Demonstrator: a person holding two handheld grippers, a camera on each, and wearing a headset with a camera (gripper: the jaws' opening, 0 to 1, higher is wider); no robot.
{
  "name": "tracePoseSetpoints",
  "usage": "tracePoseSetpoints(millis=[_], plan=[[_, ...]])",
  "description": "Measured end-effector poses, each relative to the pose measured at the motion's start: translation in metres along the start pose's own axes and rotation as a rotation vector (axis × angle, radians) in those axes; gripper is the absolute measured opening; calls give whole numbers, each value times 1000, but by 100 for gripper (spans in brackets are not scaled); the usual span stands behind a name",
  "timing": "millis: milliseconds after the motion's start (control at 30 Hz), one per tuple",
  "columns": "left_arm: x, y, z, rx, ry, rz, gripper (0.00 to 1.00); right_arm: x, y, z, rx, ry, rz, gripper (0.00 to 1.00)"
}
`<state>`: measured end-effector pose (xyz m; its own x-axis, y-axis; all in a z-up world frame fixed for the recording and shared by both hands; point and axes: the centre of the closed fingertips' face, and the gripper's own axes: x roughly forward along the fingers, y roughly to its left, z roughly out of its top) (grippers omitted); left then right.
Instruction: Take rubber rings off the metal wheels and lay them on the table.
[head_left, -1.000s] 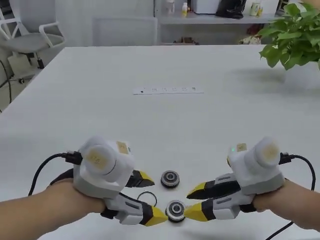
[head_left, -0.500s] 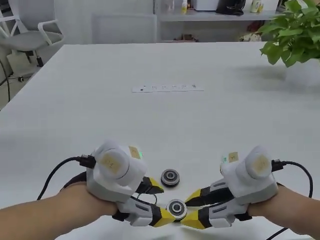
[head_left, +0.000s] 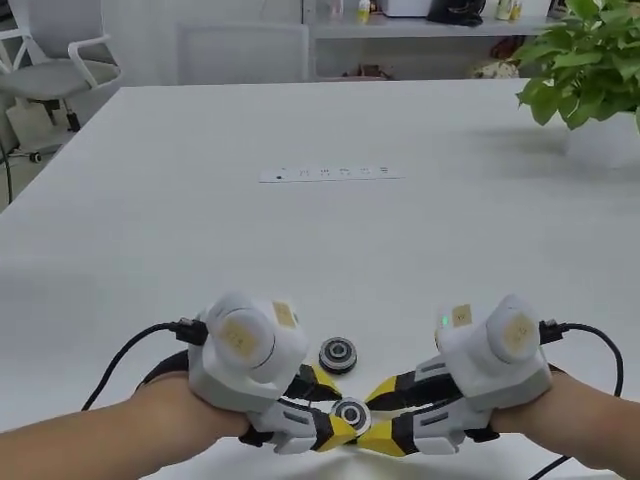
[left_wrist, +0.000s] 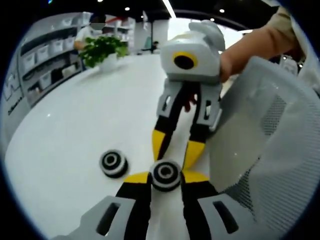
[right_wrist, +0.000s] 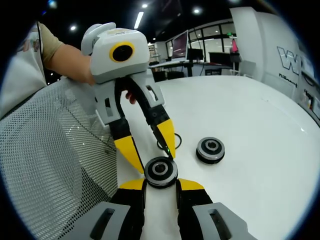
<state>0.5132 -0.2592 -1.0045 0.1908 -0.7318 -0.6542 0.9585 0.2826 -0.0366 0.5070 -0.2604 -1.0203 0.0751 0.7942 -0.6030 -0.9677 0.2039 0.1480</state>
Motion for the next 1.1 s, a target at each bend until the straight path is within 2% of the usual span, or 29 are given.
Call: tracePoseSetpoints(millis=[100, 200, 267, 333, 367, 533, 567, 1100], plan=[[0, 3, -1, 51, 7, 22, 20, 0, 0, 0, -11, 1, -3, 21], [1, 2, -1, 51, 0, 25, 20, 0, 0, 0, -19, 1, -5, 21], [1, 1, -1, 75, 0, 30, 20, 0, 1, 0, -23, 2, -6, 21], [2, -4, 0, 97, 1, 11, 15, 0, 1, 0, -29, 4, -8, 21], [2, -3, 1, 127, -1, 24, 15, 0, 1, 0, -33, 6, -8, 21], [3, -2, 1, 79, -3, 30, 14, 0, 1, -1, -46, 9, -10, 20], [2, -2, 1, 94, -2, 30, 14, -1, 1, -1, -48, 8, -11, 20], [2, -3, 2, 81, -24, 37, 13, -2, 4, -1, -55, 1, -17, 19]])
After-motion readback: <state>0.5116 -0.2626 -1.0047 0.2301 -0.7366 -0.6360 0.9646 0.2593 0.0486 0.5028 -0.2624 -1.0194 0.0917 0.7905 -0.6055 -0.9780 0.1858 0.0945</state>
